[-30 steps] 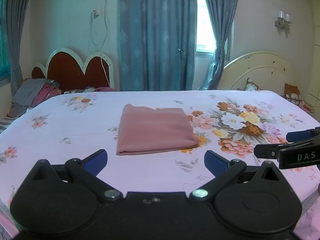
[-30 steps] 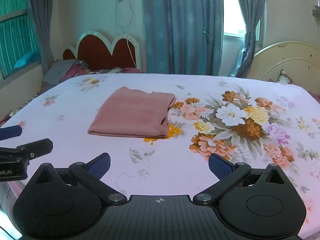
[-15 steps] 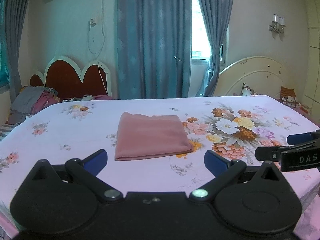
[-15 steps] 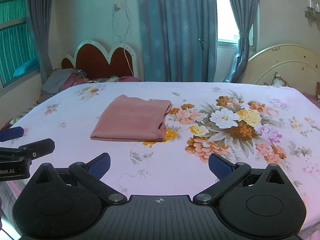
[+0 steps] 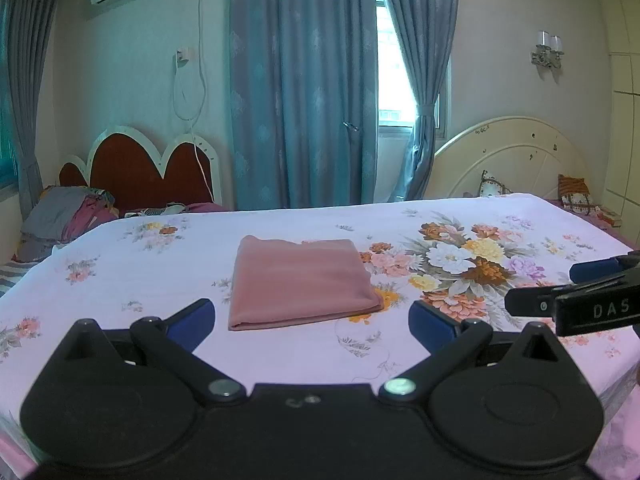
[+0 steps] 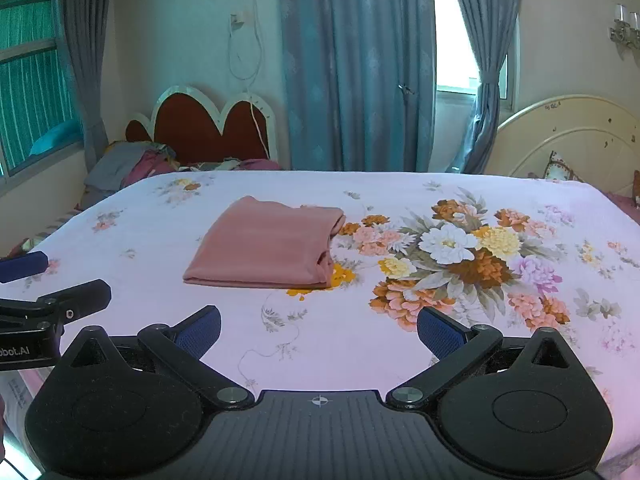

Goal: Fold small clothes

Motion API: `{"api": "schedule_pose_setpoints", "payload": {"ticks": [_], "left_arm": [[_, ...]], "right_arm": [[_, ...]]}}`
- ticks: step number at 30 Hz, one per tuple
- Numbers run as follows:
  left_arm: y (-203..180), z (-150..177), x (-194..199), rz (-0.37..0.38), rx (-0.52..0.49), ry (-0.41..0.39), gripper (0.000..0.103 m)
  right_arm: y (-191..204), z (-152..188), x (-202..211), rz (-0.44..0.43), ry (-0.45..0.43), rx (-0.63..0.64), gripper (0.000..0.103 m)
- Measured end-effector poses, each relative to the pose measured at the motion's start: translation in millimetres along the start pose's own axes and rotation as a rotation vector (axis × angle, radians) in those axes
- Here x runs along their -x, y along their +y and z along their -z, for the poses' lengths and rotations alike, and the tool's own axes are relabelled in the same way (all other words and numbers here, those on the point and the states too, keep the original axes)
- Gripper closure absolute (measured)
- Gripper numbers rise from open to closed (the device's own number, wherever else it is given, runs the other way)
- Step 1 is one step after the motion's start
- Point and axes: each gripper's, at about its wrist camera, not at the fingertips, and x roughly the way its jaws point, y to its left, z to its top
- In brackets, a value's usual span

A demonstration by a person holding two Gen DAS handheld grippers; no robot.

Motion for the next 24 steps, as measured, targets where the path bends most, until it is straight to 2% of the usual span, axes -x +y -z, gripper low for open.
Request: {"api": "schedule_pose_setpoints", "payload": {"ticks": [24], "left_arm": [[4.2,-5.8,-4.3,0.028,-0.019,-0.010,0.000]], "right_arm": [[-16.4,-5.4,-3.2,0.004,-0.015,-0.023,0.000]]}}
